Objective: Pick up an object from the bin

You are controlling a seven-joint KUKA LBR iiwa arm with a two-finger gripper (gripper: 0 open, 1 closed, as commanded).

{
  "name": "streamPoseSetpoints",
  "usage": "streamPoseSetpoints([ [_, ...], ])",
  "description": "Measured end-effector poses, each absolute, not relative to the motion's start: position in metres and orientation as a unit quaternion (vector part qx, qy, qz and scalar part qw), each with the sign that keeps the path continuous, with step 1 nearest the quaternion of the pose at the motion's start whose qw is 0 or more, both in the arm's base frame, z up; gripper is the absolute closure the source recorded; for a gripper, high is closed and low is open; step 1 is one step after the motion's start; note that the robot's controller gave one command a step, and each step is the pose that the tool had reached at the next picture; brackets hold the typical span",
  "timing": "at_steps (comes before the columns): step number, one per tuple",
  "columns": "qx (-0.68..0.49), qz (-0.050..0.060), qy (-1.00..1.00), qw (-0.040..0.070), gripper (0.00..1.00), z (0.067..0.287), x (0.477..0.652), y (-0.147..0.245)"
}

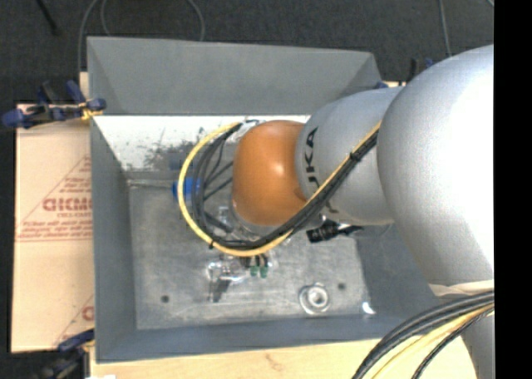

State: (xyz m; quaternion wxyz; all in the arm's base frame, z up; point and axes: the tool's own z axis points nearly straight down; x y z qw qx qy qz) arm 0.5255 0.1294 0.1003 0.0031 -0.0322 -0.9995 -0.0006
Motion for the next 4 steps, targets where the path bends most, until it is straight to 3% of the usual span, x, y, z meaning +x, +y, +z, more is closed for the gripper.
streamPoseSetpoints([
  [1, -0.048, -0.007, -0.999, -0.004, 0.0, 0.076, 0.534, 0.122],
  [2, -0.062, -0.004, -0.998, -0.005, 0.0, 0.075, 0.593, 0.084],
  [3, -0.034, -0.003, -0.999, -0.009, 0.0, 0.078, 0.565, 0.054],
  [4, 0.019, 0.0, -1.0, -0.005, 0.0, 0.167, 0.556, 0.075],
])
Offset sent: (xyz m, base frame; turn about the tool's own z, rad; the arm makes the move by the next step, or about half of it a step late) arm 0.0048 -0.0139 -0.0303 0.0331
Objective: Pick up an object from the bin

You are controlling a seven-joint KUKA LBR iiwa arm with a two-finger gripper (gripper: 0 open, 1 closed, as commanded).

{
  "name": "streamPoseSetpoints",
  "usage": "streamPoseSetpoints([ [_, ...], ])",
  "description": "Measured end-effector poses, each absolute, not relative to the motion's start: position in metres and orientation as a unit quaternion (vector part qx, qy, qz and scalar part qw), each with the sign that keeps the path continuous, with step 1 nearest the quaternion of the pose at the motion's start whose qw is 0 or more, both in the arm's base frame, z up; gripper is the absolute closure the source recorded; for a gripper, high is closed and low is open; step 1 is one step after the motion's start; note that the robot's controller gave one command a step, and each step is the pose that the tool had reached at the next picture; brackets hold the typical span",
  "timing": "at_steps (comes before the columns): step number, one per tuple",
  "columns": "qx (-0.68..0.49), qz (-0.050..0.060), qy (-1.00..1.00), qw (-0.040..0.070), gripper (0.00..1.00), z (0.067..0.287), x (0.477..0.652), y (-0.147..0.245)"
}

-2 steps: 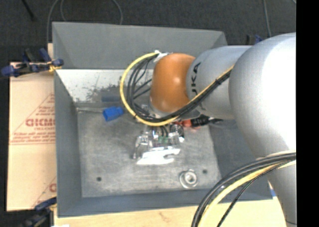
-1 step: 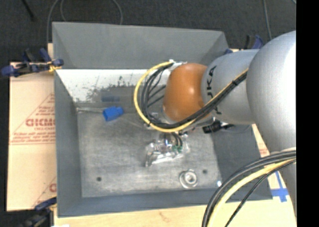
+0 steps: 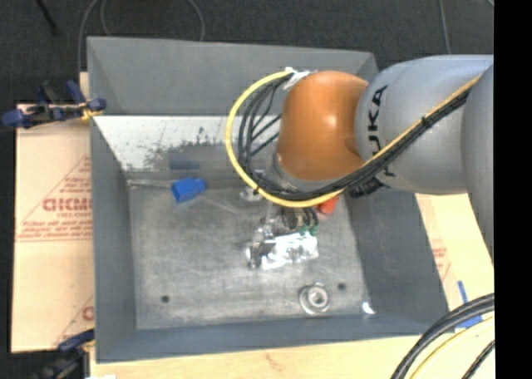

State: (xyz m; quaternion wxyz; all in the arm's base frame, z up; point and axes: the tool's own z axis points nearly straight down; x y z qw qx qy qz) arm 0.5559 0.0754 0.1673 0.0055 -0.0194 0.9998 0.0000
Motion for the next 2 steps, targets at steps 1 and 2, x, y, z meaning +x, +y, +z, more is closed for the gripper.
streamPoseSetpoints([
  [1, 0.045, 0.0, 0.999, -0.001, 0.0, 0.1015, 0.5556, 0.0328],
  [2, 0.045, 0.001, 0.999, 0.003, 1.0, 0.1057, 0.5581, 0.035],
])
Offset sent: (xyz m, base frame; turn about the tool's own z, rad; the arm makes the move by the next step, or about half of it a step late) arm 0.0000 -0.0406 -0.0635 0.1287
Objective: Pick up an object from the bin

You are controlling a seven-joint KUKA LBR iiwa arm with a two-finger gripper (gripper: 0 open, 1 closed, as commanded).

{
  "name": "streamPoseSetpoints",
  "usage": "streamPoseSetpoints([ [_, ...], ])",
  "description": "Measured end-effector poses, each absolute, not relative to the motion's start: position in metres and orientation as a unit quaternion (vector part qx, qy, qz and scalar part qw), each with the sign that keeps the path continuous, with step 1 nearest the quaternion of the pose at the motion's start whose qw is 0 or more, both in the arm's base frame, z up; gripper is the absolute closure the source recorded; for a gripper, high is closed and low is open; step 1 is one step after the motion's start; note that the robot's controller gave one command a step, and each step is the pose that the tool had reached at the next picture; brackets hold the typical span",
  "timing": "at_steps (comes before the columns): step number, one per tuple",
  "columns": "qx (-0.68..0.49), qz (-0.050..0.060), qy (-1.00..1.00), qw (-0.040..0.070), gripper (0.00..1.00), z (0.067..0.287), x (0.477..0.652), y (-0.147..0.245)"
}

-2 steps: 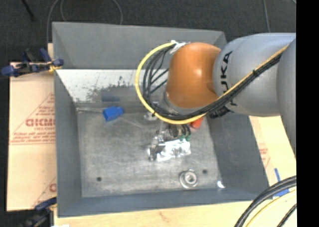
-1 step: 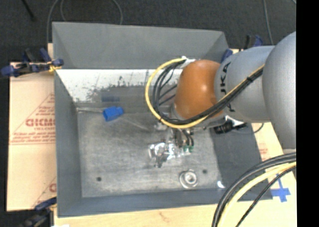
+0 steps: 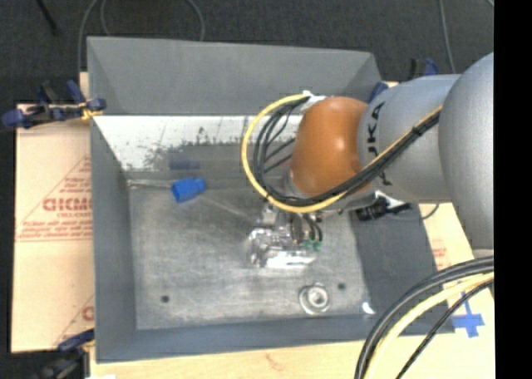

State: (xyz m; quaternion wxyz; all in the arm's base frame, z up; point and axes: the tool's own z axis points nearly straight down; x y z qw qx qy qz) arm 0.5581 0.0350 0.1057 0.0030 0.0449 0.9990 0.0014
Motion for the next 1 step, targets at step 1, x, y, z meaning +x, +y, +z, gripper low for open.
streamPoseSetpoints([
  [1, 0.026, -0.001, 1.0, 0.004, 1.0, 0.2225, 0.5542, 0.0178],
])
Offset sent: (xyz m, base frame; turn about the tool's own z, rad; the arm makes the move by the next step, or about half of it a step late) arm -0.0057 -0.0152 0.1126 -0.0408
